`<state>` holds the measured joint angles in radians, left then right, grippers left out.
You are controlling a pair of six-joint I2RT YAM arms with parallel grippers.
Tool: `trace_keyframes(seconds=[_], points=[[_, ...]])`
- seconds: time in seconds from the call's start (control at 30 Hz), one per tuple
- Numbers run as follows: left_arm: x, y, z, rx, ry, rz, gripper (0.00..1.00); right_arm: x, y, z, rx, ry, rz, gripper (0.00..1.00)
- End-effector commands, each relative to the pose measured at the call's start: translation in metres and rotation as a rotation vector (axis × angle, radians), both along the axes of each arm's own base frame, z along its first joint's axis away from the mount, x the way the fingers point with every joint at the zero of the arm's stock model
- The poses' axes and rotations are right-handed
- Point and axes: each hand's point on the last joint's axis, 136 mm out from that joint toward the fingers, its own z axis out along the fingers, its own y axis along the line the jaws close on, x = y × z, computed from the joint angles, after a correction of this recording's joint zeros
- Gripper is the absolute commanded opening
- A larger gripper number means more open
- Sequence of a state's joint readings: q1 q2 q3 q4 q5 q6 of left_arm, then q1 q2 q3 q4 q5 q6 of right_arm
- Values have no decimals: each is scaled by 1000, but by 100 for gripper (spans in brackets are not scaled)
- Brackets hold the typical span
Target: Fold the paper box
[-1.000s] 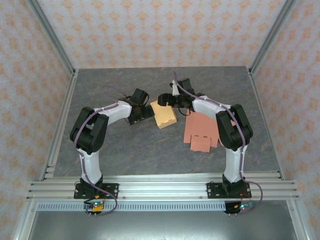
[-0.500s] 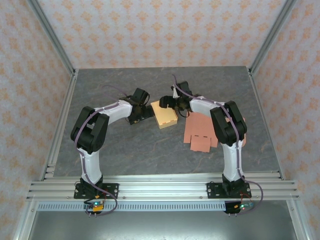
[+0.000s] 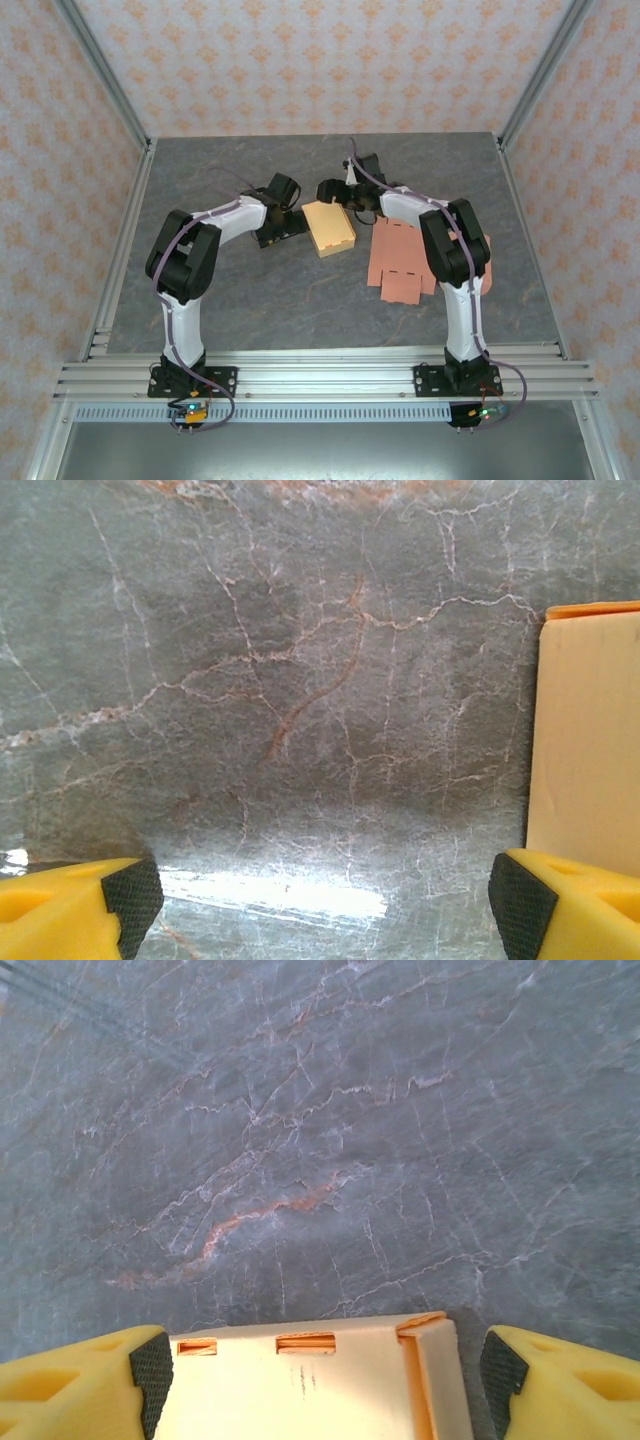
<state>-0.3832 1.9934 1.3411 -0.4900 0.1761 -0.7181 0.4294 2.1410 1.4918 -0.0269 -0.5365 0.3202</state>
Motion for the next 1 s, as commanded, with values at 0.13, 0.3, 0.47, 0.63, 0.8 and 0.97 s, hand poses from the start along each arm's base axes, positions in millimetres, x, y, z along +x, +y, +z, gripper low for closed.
trace_keyframes(seconds=[0.13, 0.3, 0.47, 0.63, 0.8, 0.97], points=[[29, 1, -33, -25, -38, 42, 89, -29, 48, 5, 35, 29, 120, 80], [31, 1, -26, -28, -60, 42, 90, -43, 38, -9, -107, 45, 153, 79], [30, 3, -24, -14, -63, 31, 90, -42, 14, -6, -186, 1, 116, 80], [21, 6, -29, -10, -58, 24, 90, -23, -28, 1, -118, 27, -51, 83], [18, 5, -33, -12, -43, 10, 89, -20, -46, 12, -68, 18, -84, 84], [19, 3, -35, -13, -31, -1, 89, -15, -46, 16, -27, 6, -80, 84]])
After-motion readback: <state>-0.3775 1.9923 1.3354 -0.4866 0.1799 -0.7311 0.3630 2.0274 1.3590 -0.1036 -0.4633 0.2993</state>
